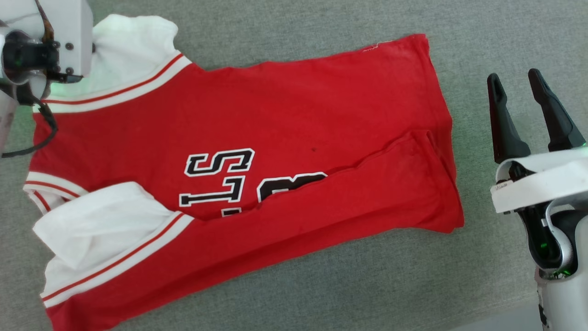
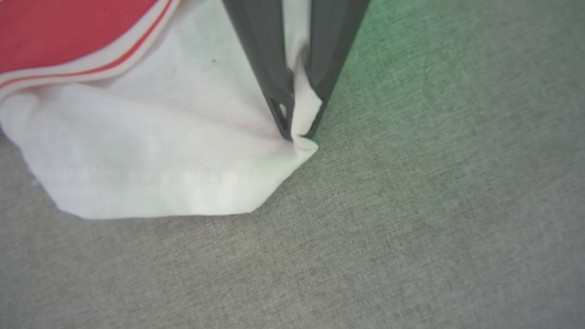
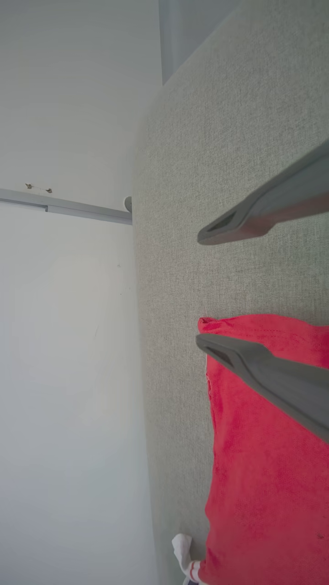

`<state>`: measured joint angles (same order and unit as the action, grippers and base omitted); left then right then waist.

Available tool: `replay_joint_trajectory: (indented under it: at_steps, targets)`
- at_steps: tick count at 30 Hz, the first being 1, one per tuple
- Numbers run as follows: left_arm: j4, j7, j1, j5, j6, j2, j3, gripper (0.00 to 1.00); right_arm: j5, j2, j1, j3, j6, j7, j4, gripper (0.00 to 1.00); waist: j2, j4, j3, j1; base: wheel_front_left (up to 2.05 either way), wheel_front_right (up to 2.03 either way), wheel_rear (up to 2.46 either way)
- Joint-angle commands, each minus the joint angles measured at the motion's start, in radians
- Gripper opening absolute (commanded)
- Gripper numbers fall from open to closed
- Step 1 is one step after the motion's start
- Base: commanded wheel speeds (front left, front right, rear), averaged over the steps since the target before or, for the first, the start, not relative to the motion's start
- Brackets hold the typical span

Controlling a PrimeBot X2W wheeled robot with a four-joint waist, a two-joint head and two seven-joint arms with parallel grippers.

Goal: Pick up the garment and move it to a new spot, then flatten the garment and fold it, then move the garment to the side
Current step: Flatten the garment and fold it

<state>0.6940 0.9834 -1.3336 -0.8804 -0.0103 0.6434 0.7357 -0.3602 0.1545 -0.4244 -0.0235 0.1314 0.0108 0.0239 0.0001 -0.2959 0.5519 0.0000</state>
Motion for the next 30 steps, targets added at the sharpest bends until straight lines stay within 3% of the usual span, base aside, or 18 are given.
replay_joint_trajectory:
  at_steps: [1, 7, 12, 19, 27, 29, 30]
  targets:
    - [0.009, 0.001, 0.056, 0.0, -0.009, -0.003, 0.018, 0.0, -0.007, -0.001, -0.022, -0.004, -0.002, 0.02, 0.008, 1.0, -0.0001, 0.003, 0.001, 0.0, 0.0, 0.0, 0.0]
    - [-0.015, -0.014, 0.049, -0.003, -0.007, -0.011, 0.015, 0.0, -0.021, 0.008, -0.086, -0.035, -0.002, 0.142, -0.014, 1.0, -0.0001, 0.012, -0.001, 0.0, 0.0, 0.0, 0.0]
    - [-0.03, -0.029, 0.039, -0.004, -0.005, -0.025, 0.015, 0.0, -0.031, 0.026, -0.195, -0.058, -0.002, 0.318, -0.091, 1.0, -0.0001, 0.031, 0.001, 0.0, 0.0, 0.0, 0.0]
    - [-0.038, -0.05, 0.026, -0.008, 0.001, -0.046, 0.016, 0.0, -0.062, 0.066, -0.346, -0.098, -0.002, 0.505, -0.259, 1.0, -0.0001, 0.065, 0.008, 0.0, 0.0, 0.0, 0.0]
    - [-0.029, -0.078, 0.01, -0.008, 0.008, -0.069, 0.016, 0.0, -0.115, 0.063, -0.483, -0.158, -0.002, 0.633, -0.476, 1.0, -0.0001, 0.096, 0.017, 0.0, 0.0, 0.0, 0.0]
    - [-0.025, -0.088, 0.005, -0.007, 0.01, -0.075, 0.015, 0.0, -0.132, 0.063, -0.504, -0.176, -0.002, 0.653, -0.523, 0.0, -0.0001, 0.103, 0.019, 0.0, 0.0, 0.0, 0.0]
    - [-0.022, -0.094, 0.004, -0.007, 0.01, -0.077, 0.015, 0.0, -0.138, 0.065, -0.514, -0.187, -0.002, 0.662, -0.542, 0.0, -0.0001, 0.106, 0.019, 0.0, 0.0, 0.0, 0.0]
